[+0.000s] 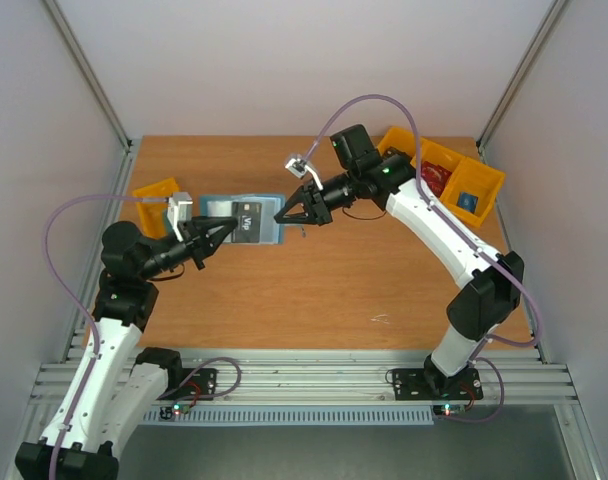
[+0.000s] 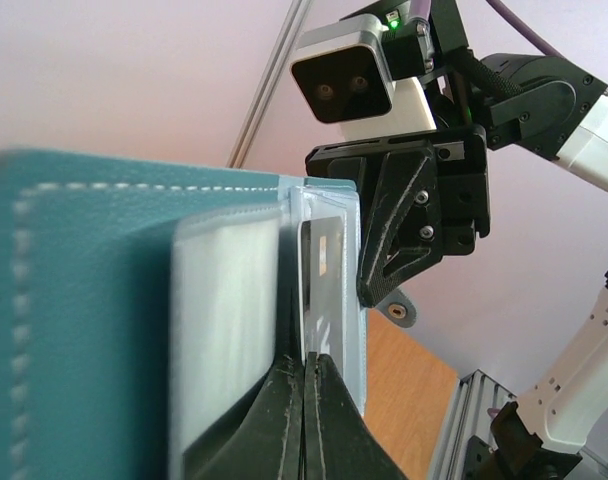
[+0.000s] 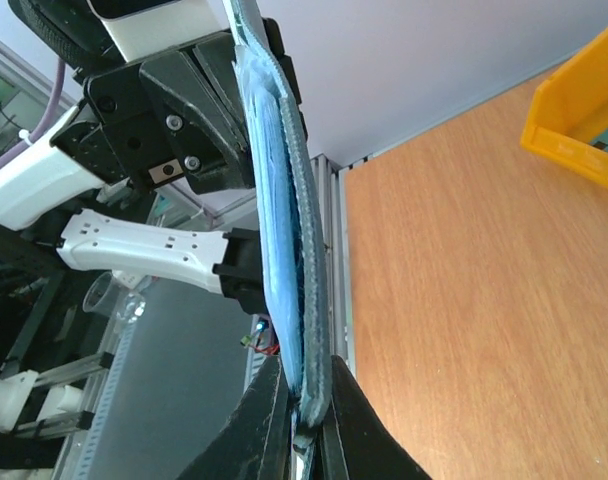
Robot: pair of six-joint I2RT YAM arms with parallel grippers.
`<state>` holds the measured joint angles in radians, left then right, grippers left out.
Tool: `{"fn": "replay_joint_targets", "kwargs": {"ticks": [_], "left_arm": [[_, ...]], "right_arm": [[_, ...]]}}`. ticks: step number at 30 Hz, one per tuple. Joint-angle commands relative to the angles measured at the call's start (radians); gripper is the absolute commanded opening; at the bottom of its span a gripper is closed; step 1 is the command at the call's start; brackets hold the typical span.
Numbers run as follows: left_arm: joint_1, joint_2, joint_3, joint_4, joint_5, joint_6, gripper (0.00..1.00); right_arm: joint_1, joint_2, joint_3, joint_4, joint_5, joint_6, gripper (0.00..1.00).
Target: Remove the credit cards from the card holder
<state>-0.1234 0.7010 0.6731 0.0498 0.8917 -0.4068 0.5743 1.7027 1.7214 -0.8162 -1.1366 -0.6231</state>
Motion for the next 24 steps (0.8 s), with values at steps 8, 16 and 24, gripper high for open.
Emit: {"fn": "replay_joint_targets", "kwargs": {"ticks": [8, 16, 24], "left_arm": [[0.039, -0.004, 0.04, 0.002, -0.007, 0.031, 0.0], [0.066, -0.016, 0.067, -0.094, -0.118, 0.116, 0.0], [0.07, -0.021, 0.07, -0.09, -0.093, 0.154, 0.0]], "right_arm": [[-0.065, -0.078, -0.039, -0.05, -0.028, -0.046, 0.01], [-0.134, -0.079, -0.104, -0.054, -0.009, -0.027, 0.01], [-0.146, 0.027, -0.156, -0.059, 0.085, 0.045, 0.01]]}}
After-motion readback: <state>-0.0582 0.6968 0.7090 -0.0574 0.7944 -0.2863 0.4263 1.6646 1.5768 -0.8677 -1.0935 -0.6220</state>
